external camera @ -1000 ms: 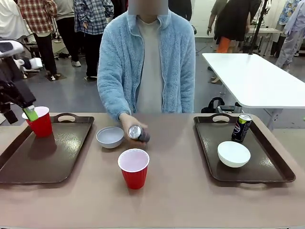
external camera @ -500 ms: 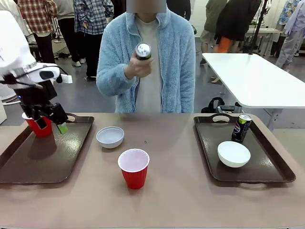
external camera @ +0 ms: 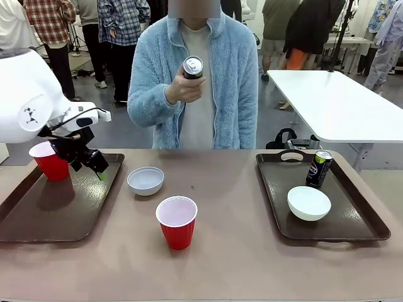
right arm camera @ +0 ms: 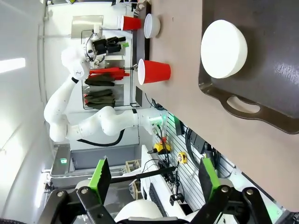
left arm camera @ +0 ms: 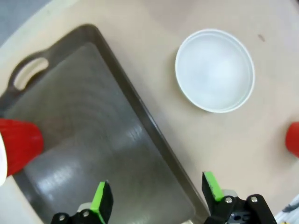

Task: Prepare tableware on both trays.
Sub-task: Pick up a Picnic Bowl from the table and place it on a Handle tray.

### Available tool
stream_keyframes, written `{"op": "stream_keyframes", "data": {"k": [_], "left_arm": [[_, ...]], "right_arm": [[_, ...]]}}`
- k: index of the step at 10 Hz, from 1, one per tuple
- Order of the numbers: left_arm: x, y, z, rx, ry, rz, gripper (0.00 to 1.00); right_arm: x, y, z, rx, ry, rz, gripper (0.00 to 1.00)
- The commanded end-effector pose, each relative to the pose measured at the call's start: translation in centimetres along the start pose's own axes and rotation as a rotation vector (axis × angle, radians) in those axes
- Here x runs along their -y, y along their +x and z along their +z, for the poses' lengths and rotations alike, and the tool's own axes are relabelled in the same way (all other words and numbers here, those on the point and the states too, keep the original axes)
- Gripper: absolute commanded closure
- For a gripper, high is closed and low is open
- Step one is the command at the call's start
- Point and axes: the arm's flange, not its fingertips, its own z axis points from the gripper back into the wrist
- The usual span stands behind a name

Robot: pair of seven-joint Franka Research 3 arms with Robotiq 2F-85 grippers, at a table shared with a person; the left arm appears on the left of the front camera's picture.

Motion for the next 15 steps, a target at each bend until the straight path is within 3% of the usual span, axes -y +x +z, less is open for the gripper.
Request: {"op": "stream_keyframes", "data": {"k": [1,3,4,6,7,15], "left_arm": [[0.5,0.2,-0.2,-0.006,0.024,-0.005,0.00],[0.2,-1.1,0.9,0.038,0.012,-0.062,0.00],[0.3,-2.6,2.1,-0.017,-0.052,-0.053,0.00],[0.8,-10.2,8.7,-0.080,-0.140,-0.151,0.00],[0.4,-12.3,10.2,-0.074,-0.137,-0.145,0.00],[0.4,-12.7,12.0,-0.078,-0.167,-0.138,0.00]], "right_arm": [[-0.3,-0.5,0.3,0.002,-0.001,0.013,0.01],[-0.3,-0.5,0.3,0.002,-0.001,0.013,0.01],[-0.3,-0.5,0.3,0.002,-0.001,0.013,0.01],[-0.3,-0.5,0.3,0.002,-0.001,0.013,0.01],[-0.3,-0.5,0.3,0.002,-0.001,0.013,0.01],[-0.3,-0.5,0.3,0.002,-0.001,0.013,0.01]]}}
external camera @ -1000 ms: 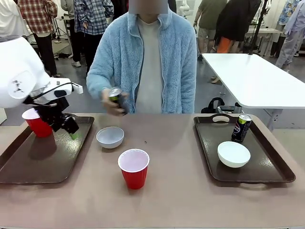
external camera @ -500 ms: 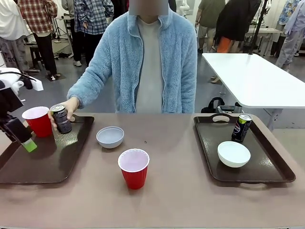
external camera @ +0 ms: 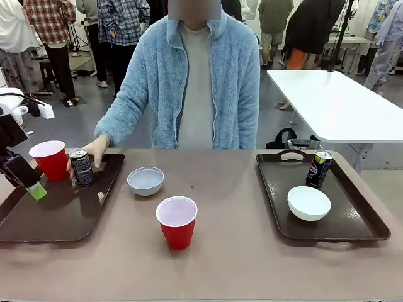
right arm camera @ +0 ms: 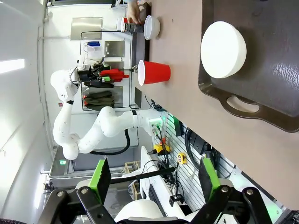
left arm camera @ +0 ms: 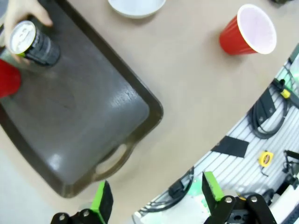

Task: Prepare tableware on both trays.
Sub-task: Pick up a Picnic Bowl from the table and place it on a Handle tray.

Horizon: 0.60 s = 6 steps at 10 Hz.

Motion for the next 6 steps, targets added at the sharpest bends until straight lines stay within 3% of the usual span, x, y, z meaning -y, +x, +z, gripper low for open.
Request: {"op": "stream_keyframes", "data": {"k": [1,2,6], "left_arm": [[0.1,0.0,0.1,0.001,0.002,-0.004,0.00],[0.0,0.0,0.0,0.000,0.000,0.000,0.00],[0.9,11.5,-2.0,-0.041,0.189,0.150,0.00]], "right_arm": [[0.0,-0.3,0.1,-0.003,0.004,0.010,0.01],[0.0,-0.3,0.1,-0.003,0.004,0.010,0.01],[0.0,-0.3,0.1,-0.003,0.004,0.010,0.01]]}}
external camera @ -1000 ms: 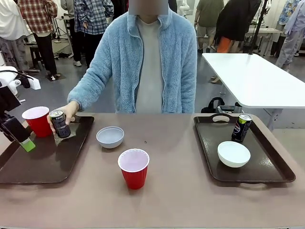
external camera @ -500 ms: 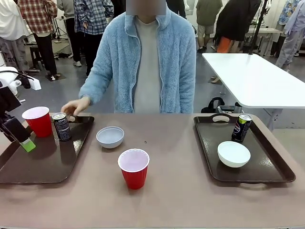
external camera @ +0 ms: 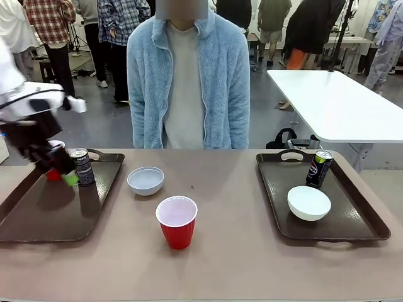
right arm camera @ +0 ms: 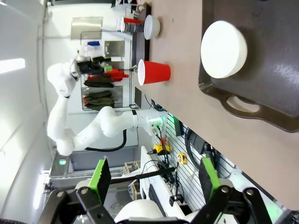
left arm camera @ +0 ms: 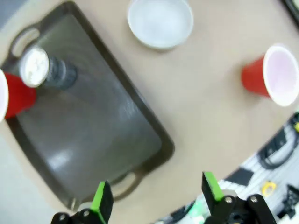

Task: Prepare tableware on both trays.
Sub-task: Pick up a Picnic Bowl from the table and place it on a Handle tray.

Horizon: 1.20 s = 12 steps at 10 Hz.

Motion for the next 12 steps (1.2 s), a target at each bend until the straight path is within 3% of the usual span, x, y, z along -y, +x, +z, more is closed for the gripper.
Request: {"op": "stream_keyframes", "data": {"k": [1,4,5,6,9,12], "left_arm": [[-0.5,7.3,-0.7,-0.028,0.133,0.089,0.00],[-1.2,14.0,-3.2,-0.018,0.127,0.212,0.00],[-0.6,13.3,-2.8,-0.061,0.003,0.144,0.00],[-1.3,12.3,-3.0,-0.011,0.112,0.152,0.00],[-1.4,13.6,-3.6,-0.028,0.083,0.164,0.00],[0.5,13.7,-8.8,0.027,0.004,0.142,0.00]], "right_arm": [[0.0,-0.3,0.1,-0.003,0.004,0.010,0.01],[0.0,-0.3,0.1,-0.003,0.004,0.010,0.01],[0.0,-0.3,0.1,-0.003,0.004,0.010,0.01],[0.0,-0.3,0.1,-0.003,0.004,0.010,0.01],[0.0,-0.3,0.1,-0.003,0.004,0.010,0.01],[0.0,-0.3,0.1,-0.003,0.004,0.010,0.01]]}}
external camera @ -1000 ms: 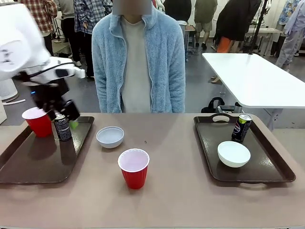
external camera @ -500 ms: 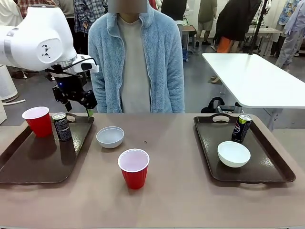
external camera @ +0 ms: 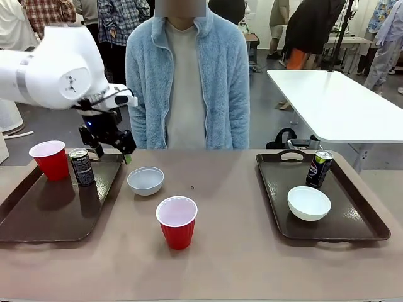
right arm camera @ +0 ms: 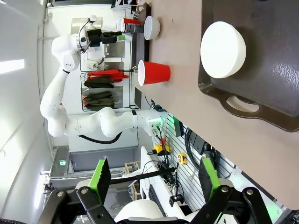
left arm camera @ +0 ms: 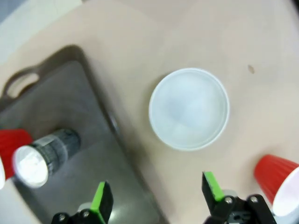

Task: Prepare tableware on both trays.
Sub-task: Pick up a Picnic Bowl from the table and place it on a Handle tray.

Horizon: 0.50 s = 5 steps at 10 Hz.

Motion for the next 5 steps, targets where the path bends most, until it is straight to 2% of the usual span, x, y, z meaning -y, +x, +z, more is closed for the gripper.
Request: {"op": "stream_keyframes", "data": {"k": [1,5], "left_arm": [[0.7,0.0,-1.7,0.071,-0.038,-0.023,0.00],[1.0,1.1,-6.1,0.072,-0.037,-0.007,0.00]], "right_arm": [[0.0,-0.2,0.0,-0.007,0.004,0.011,0.01],[0.0,-0.2,0.0,-0.007,0.004,0.011,0.01]]}}
